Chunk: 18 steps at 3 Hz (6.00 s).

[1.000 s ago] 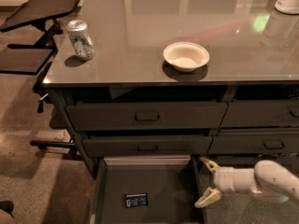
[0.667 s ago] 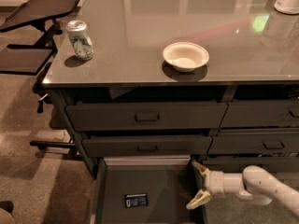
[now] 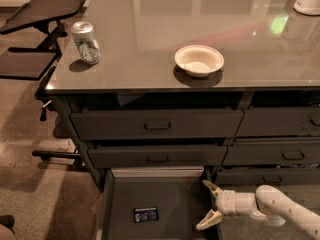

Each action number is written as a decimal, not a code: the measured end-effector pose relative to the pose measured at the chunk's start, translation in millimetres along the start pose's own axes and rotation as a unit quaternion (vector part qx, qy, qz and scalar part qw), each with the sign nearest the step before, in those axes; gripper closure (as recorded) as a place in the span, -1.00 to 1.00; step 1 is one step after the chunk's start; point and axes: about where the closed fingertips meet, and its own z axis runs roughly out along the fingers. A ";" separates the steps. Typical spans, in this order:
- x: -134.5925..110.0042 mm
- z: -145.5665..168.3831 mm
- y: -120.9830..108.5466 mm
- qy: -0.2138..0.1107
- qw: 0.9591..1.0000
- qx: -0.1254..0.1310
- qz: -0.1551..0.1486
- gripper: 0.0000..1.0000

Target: Pick rxbar blueberry from bottom drawer and place on counter

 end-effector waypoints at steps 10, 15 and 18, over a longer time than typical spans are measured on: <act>78.4 288.9 -11.2 0.012 0.999 0.004 -0.035 -1.00; 102.4 304.1 26.1 0.017 0.997 -0.041 -0.057 -0.84; 106.1 323.6 33.8 0.017 0.996 -0.065 -0.050 -0.39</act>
Offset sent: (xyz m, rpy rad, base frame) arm 0.0245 0.0530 -0.0654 0.1240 -0.0664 0.0314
